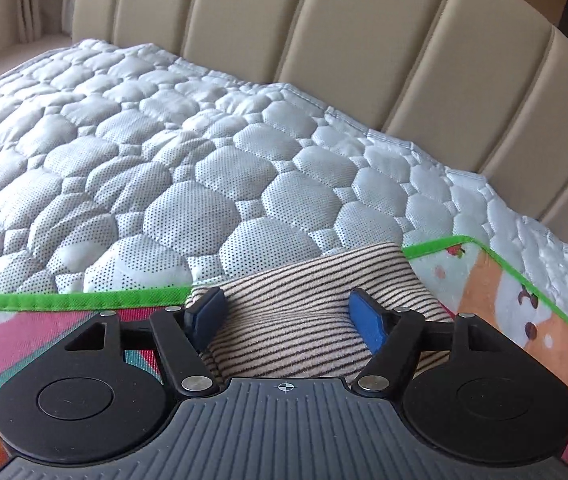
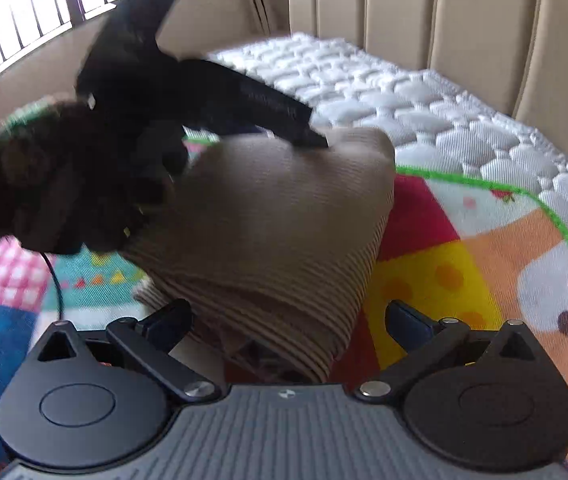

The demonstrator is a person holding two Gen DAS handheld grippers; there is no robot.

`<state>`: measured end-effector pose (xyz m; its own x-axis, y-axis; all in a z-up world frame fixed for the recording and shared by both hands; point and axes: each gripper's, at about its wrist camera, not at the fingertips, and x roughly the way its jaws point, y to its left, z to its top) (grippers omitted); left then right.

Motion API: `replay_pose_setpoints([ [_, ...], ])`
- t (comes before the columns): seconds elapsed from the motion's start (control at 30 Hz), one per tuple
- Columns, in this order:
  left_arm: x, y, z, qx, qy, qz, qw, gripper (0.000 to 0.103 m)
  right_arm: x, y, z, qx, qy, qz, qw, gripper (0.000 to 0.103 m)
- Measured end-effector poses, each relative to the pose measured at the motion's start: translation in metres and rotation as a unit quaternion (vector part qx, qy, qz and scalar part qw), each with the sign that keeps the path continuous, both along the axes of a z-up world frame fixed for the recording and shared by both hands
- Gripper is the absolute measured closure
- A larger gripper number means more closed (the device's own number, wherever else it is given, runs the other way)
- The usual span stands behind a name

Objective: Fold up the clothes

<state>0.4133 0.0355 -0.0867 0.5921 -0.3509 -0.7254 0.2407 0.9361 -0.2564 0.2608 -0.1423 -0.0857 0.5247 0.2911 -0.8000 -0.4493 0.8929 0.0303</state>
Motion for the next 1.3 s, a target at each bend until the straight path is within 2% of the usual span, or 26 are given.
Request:
replay_pose_setpoints([
  [0.1, 0.003, 0.002, 0.0, -0.003, 0.005, -0.003, 1.0, 0.027, -0.003, -0.005, 0.002, 0.003, -0.039, -0.03, 0.999, 0.0],
  [0.17, 0.004, 0.003, -0.001, -0.005, 0.004, -0.001, 1.0, 0.027, -0.006, -0.007, 0.018, 0.023, -0.077, -0.045, 0.996, 0.0],
  [0.23, 0.005, 0.005, -0.002, -0.012, 0.006, 0.002, 0.9999, 0.027, -0.008, 0.001, 0.02, -0.004, -0.09, -0.029, 0.996, 0.0],
  [0.43, -0.006, 0.008, 0.005, -0.017, -0.008, 0.002, 0.9998, 0.025, -0.004, 0.004, -0.003, -0.01, -0.033, -0.02, 0.999, 0.0],
  [0.5, -0.02, 0.016, 0.016, -0.024, -0.013, 0.005, 0.9996, 0.026, -0.01, 0.003, 0.005, -0.004, -0.046, -0.019, 0.999, 0.0],
  [0.57, -0.043, 0.026, 0.033, -0.007, -0.02, 0.014, 0.9997, 0.018, -0.02, 0.0, 0.018, 0.007, -0.062, -0.019, 0.998, 0.0],
  [0.67, -0.093, 0.041, 0.058, 0.021, -0.038, 0.037, 0.9984, 0.014, -0.042, -0.007, 0.04, 0.038, -0.075, -0.026, 0.996, 0.0],
  [0.73, -0.139, 0.048, 0.075, 0.016, -0.047, 0.062, 0.9969, 0.005, -0.058, -0.013, 0.057, 0.056, -0.087, -0.035, 0.994, 0.0],
  [0.83, -0.208, 0.054, 0.095, 0.008, -0.052, 0.095, 0.9941, 0.0, -0.093, -0.028, 0.08, 0.093, -0.112, -0.066, 0.987, 0.0],
  [0.93, -0.274, 0.05, 0.108, -0.008, -0.061, 0.133, 0.9892, 0.0, -0.13, -0.049, 0.099, 0.14, -0.124, -0.101, 0.977, 0.0],
  [1.0, -0.313, 0.044, 0.114, -0.023, -0.072, 0.169, 0.9828, 0.0, -0.154, -0.059, 0.111, 0.161, -0.121, -0.123, 0.972, 0.0],
  [1.03, -0.332, 0.041, 0.116, -0.031, -0.08, 0.186, 0.9788, 0.0, -0.166, -0.061, 0.115, 0.161, -0.124, -0.126, 0.971, 0.0],
  [1.1, -0.359, 0.03, 0.114, -0.036, -0.103, 0.185, 0.9767, 0.0, -0.189, -0.063, 0.121, 0.151, -0.134, -0.121, 0.972, 0.0],
  [1.13, -0.368, 0.023, 0.111, -0.027, -0.114, 0.176, 0.9774, 0.0, -0.203, -0.063, 0.123, 0.138, -0.144, -0.111, 0.973, 0.0],
  [1.2, -0.382, 0.008, 0.104, 0.016, -0.13, 0.156, 0.979, 0.0, -0.228, -0.064, 0.122, 0.109, -0.162, -0.1, 0.976, 0.0],
  [1.27, -0.389, -0.003, 0.1, 0.044, -0.126, 0.145, 0.9804, 0.0, -0.247, -0.065, 0.113, 0.078, -0.174, -0.103, 0.976, 0.0],
  [1.3, -0.393, -0.005, 0.098, 0.045, -0.118, 0.142, 0.9818, 0.0, -0.249, -0.065, 0.109, 0.069, -0.17, -0.111, 0.977, 0.0],
])
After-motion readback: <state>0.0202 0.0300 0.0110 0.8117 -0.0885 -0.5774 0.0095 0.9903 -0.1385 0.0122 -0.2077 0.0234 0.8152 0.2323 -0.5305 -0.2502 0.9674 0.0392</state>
